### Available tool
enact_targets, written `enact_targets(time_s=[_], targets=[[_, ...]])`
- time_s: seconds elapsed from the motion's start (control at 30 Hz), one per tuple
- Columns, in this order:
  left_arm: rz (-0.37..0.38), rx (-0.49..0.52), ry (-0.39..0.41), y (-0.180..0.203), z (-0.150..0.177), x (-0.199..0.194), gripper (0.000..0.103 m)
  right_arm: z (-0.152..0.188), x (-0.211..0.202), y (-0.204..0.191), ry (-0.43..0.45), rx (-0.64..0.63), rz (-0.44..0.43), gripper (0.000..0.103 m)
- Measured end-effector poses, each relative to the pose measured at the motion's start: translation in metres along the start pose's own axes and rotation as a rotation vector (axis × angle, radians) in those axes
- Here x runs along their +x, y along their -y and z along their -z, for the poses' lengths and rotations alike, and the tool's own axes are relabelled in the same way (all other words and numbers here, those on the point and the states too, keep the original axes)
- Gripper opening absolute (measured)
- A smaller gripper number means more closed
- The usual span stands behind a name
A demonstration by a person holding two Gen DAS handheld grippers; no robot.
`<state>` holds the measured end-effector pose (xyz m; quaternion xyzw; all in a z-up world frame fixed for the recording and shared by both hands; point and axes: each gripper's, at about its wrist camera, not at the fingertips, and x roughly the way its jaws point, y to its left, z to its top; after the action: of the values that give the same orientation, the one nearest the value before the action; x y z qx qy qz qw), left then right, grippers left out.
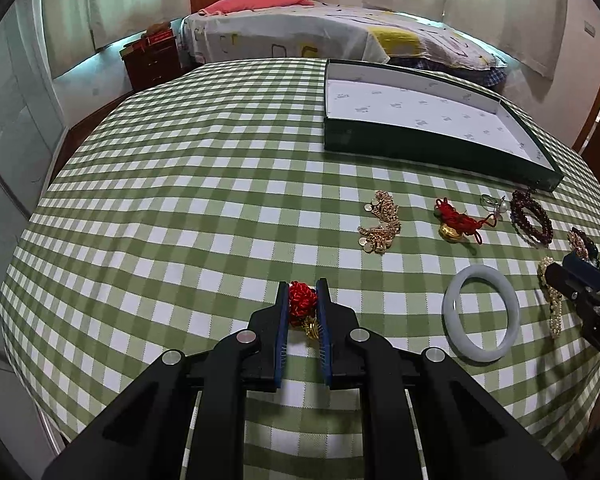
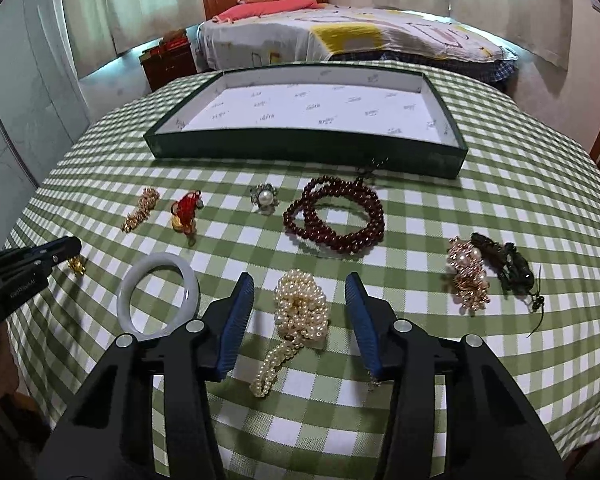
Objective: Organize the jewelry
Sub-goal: 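Close the right tool on the cream pearl strand while the left tool holds the red charm, then carry both pieces into the green tray and open both tools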
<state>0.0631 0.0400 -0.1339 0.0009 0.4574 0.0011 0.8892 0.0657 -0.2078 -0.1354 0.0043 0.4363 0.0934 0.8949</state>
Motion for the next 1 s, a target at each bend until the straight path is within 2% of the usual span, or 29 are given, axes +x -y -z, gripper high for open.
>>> enact_targets(time_s=[0.17, 0.3, 0.7, 1.0], targets=[[0.0, 0.001, 0.0, 0.0, 0.0, 0.0, 0.014, 0.006, 0.006, 0.002, -0.02, -0.002, -0.009, 0.028], [0.0, 0.001, 0.001, 0.0, 0.0, 0.001, 0.014, 0.008, 0.002, -0.001, -0.008, -0.023, -0.004, 0.022], [0.038, -0.001, 0.073, 0.01, -0.016, -0.023, 0.014, -0.012, -0.032, 0.006, 0.107, 0.017, -0.029, 0.021], [0.107, 0.017, 0.16, 0.03, -0.065, -0.036, 0.014, -0.063, -0.047, 0.026, 0.212, 0.044, -0.023, 0.021]])
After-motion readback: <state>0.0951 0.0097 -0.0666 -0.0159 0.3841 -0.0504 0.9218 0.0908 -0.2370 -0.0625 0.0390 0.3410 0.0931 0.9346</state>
